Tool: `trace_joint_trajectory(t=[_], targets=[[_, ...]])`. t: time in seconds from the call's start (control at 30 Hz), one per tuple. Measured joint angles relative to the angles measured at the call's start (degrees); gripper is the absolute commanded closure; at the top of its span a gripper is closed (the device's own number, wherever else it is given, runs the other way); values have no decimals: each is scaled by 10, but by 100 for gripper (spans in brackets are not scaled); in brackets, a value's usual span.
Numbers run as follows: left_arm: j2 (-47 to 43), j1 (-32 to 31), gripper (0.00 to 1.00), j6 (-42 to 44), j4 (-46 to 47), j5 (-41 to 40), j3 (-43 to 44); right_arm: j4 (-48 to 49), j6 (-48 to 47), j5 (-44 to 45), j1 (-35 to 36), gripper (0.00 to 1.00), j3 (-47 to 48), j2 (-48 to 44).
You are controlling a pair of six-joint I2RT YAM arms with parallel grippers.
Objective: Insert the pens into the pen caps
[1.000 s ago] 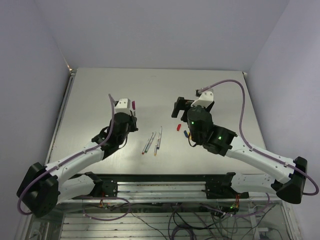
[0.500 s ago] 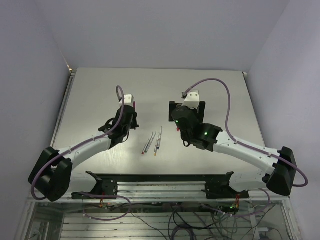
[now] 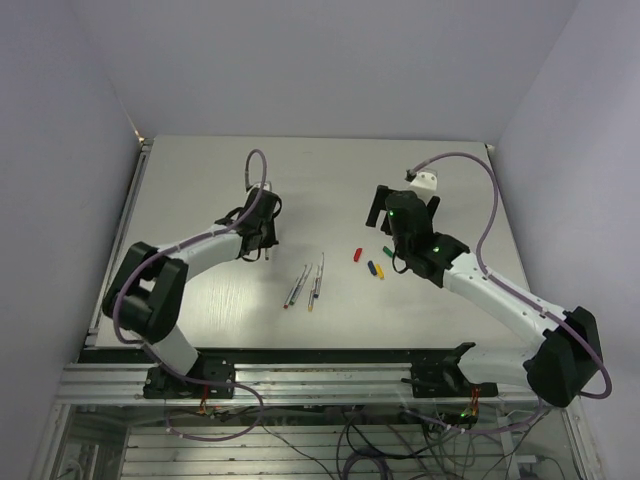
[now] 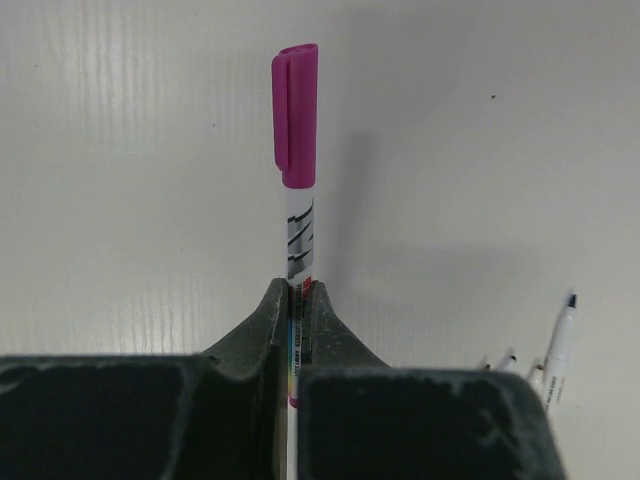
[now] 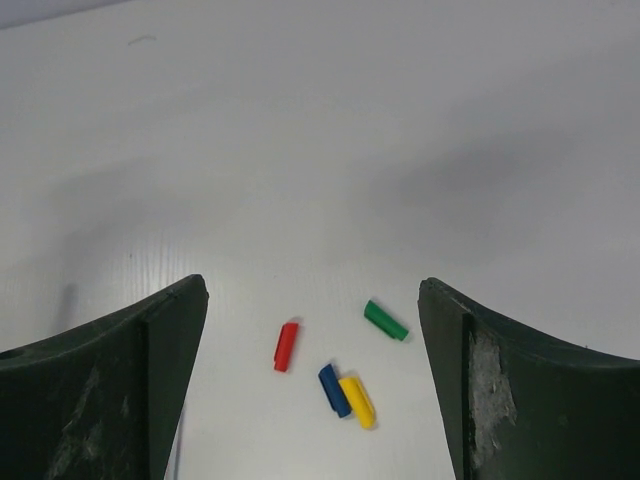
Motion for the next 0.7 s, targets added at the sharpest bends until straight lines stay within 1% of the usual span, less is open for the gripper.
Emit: trace_joint_trajectory(t=[0.03,0.13,0.27,0.4,0.7], targets=[[14,0,91,0,-10,0,10,-1,2,-4,0,14,-2,1],[45,0,78,0,-32,2,36,0,8,-14,1,14,-5,8],[60,0,75,0,-38,9,45,1,12,-23,1,14,-8,22],[76,0,63,0,-43,10,57,1,17,-32,1,14,-14,36],[128,2,60,2,-46,9,87,3,36,-54,1,14,-21,62]])
